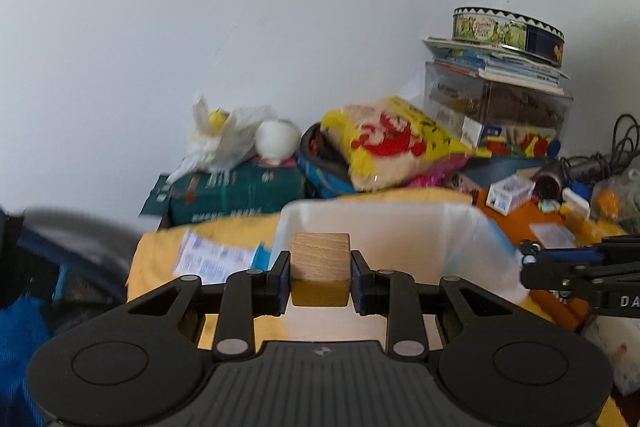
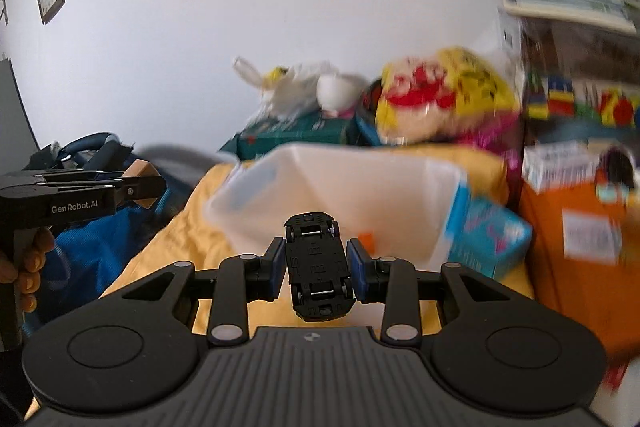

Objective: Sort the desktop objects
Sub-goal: 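Carry the black car and wooden block over the bin and release both, then grasp a black car with the right tool while the left tool grasps the green frog block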

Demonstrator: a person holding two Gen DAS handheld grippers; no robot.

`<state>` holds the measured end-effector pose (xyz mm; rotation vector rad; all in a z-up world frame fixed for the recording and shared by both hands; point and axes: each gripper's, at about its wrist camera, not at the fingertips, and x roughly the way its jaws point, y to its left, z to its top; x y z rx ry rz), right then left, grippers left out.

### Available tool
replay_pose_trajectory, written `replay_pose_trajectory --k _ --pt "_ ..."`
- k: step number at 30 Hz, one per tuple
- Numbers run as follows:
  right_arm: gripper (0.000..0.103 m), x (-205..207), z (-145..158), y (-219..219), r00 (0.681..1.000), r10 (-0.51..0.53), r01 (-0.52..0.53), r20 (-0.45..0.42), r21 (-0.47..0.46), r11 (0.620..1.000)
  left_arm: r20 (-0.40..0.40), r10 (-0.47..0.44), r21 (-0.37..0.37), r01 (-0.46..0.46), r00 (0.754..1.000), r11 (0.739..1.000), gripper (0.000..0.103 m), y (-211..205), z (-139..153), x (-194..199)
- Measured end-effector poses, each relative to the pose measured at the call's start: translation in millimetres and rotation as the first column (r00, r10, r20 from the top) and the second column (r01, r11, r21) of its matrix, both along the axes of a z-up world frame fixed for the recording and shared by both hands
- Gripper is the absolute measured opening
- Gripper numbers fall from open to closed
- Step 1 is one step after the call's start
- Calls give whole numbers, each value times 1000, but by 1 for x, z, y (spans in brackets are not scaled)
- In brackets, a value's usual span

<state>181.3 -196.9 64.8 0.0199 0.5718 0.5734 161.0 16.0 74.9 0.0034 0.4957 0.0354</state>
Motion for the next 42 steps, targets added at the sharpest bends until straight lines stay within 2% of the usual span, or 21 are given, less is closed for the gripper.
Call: replay_pose_trajectory --k 7,14,15,16,17,18,21,26,32,36,40,42 --pt "37 49 9 7 1000 -19 19 15 -28 999 -23 5 -2 -5 1000 1000 32 -4 7 57" --pt "37 82 -5 8 998 -45 42 -41 -57 997 -63 -6 16 7 998 1000 33 -10 -4 89" --pt "38 86 -7 9 998 -48 45 -46 -63 997 -67 -9 12 10 998 1000 35 -10 -5 90" --pt "39 90 -9 10 997 -53 49 -53 -68 996 -72 -10 14 11 997 1000 47 -11 -8 93" --pt "45 93 -10 11 997 -59 54 -58 -73 996 -76 2 26 0 997 1000 53 -11 -10 94" --pt "57 97 -12 12 996 -59 54 -66 -79 995 -76 14 35 -11 997 999 58 -10 -11 93" --pt "57 101 -13 12 996 -56 50 -63 -84 995 -76 23 44 -20 997 999 58 -5 -14 89" --pt "57 83 -14 4 997 -39 35 -61 -63 997 -72 27 52 -23 997 998 58 4 -25 58" --pt "57 15 -31 1 999 0 -4 -49 -76 997 -125 20 30 -16 992 999 58 13 -64 -11" --pt "58 -30 -66 4 996 22 -35 -84 -155 987 -182 14 25 -9 983 1000 58 14 -94 -55" --pt "58 -54 -101 1 984 0 -33 -178 -185 982 -254 13 9 -11 967 1000 58 13 -124 -87" --pt "58 -61 -110 1 981 -8 -32 -193 -206 978 -280 2 13 2 960 1000 58 9 -137 -97"
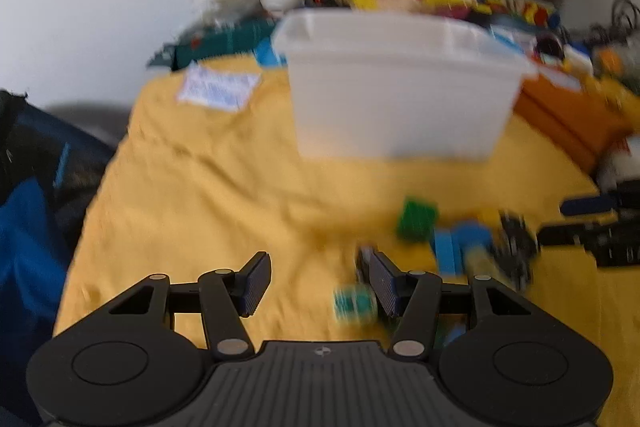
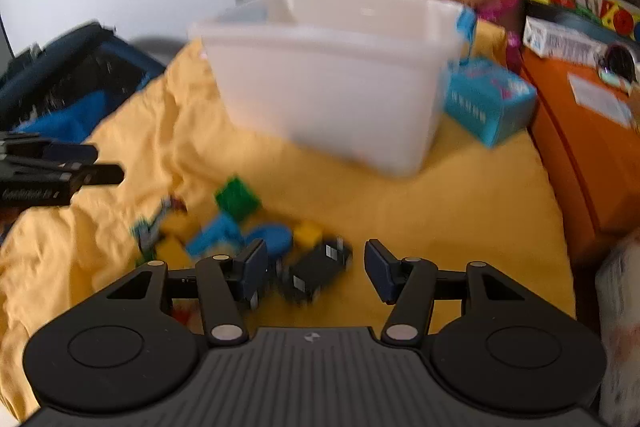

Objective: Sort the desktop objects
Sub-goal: 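Grasp a black car with the right tool while the left tool grasps the green frog block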

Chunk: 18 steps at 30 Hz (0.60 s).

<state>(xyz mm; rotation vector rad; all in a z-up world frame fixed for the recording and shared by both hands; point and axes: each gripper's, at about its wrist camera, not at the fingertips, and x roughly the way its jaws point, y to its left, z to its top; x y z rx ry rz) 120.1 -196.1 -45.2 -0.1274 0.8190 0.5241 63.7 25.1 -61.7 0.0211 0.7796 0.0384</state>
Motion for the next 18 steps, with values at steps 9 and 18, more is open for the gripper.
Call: replay_pose_trajectory --k 9,18 --pt "58 -5 -4 -1 1000 -8 8 -11 -32 999 -54 -19 11 20 998 1000 58 -11 -33 3" --pt "60 -3 -15 8 999 -43 42 -9 -76 996 -73 -45 6 46 996 999 45 -19 -49 16"
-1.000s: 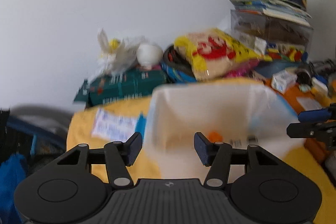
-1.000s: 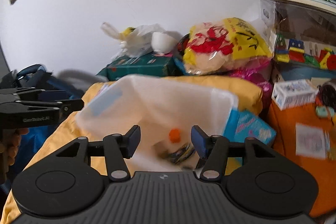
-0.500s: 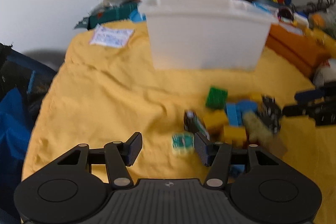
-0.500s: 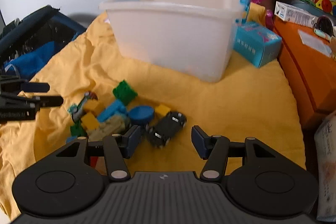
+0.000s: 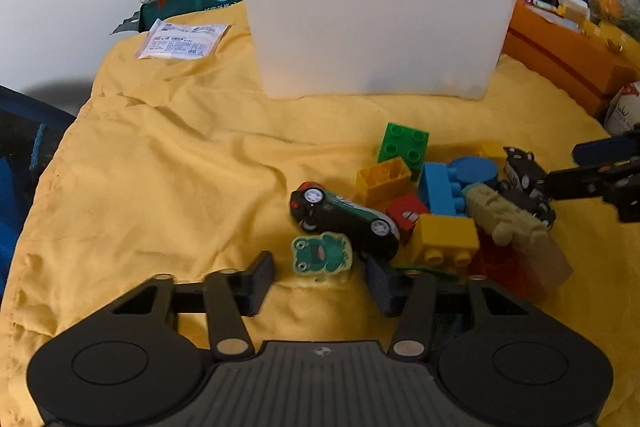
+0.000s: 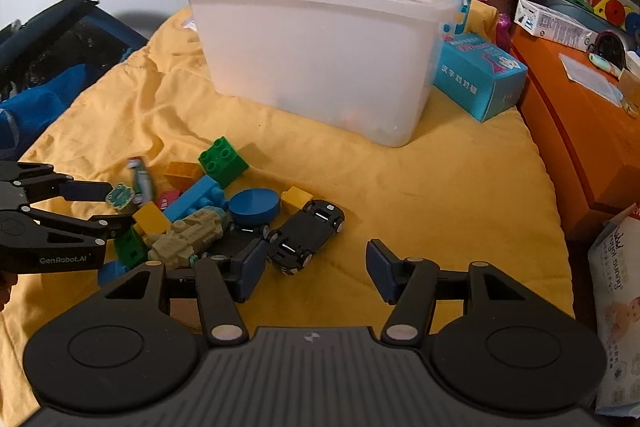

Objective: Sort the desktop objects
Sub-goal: 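Grasp a black car with the right tool while the left tool grasps the green frog block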

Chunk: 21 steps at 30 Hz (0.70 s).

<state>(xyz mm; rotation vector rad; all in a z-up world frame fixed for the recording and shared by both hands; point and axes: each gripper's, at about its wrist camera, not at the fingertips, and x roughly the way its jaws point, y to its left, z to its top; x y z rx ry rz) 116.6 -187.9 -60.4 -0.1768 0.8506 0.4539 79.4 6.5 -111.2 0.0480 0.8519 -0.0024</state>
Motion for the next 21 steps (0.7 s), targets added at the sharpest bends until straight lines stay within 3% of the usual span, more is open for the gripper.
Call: replay_pose_trajectory --k 3,7,10,12,16,21 --pt "65 3 -3 7 1000 -23 23 3 4 1000 4 -21 -7 21 1000 1000 35 -5 0 -1" --pt "65 10 -12 19 997 -71 71 7 -17 997 14 -17 -2 17 1000 1000 34 -6 0 -5" --pt "59 16 -18 25 995 -97 97 12 -40 994 15 -11 -3 11 1000 1000 34 -3 1 -5" --pt "41 19 -20 27 995 -101 101 1 -40 994 20 -4 -3 4 1000 1000 34 -2 3 -5" --pt "34 22 -26 24 994 -100 99 -32 -17 995 39 27 -16 -26 999 1000 34 3 9 -6" --pt "33 17 -19 14 996 -83 84 -26 37 996 72 61 -31 -59 996 998 34 10 21 -7"
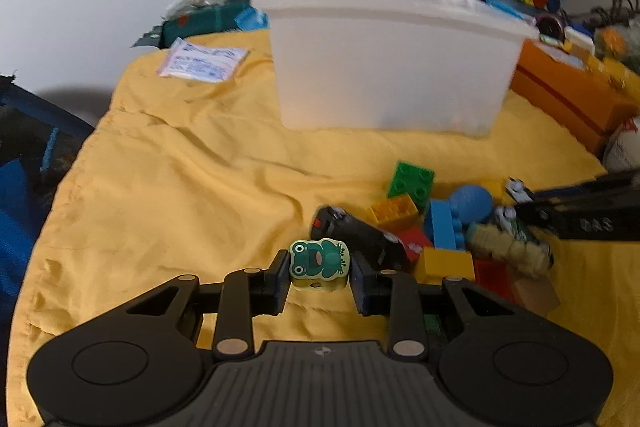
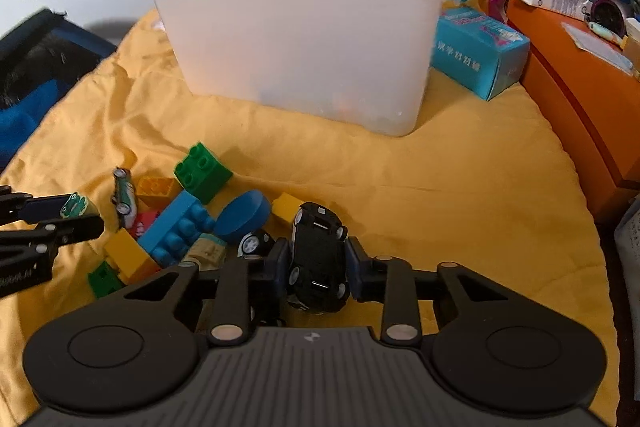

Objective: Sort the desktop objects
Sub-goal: 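Grasp a black car with the right tool while the left tool grasps the green frog block, then carry the black car and frog block over the bin and open both tools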

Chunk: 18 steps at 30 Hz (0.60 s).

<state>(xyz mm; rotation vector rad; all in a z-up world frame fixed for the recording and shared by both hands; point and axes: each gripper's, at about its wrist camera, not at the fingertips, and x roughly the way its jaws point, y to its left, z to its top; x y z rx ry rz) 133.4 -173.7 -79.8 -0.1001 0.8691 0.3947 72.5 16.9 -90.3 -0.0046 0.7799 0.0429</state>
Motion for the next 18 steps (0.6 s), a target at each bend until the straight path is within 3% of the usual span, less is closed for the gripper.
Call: replay_pose_trajectory --k 9,18 --pt "33 -17 43 -24 996 5 -13 89 86 996 86 54 -22 -53 995 998 34 16 46 9" --pt "33 -9 99 -27 981 17 -51 193 173 984 157 32 -16 -29 987 999 34 10 103 41"
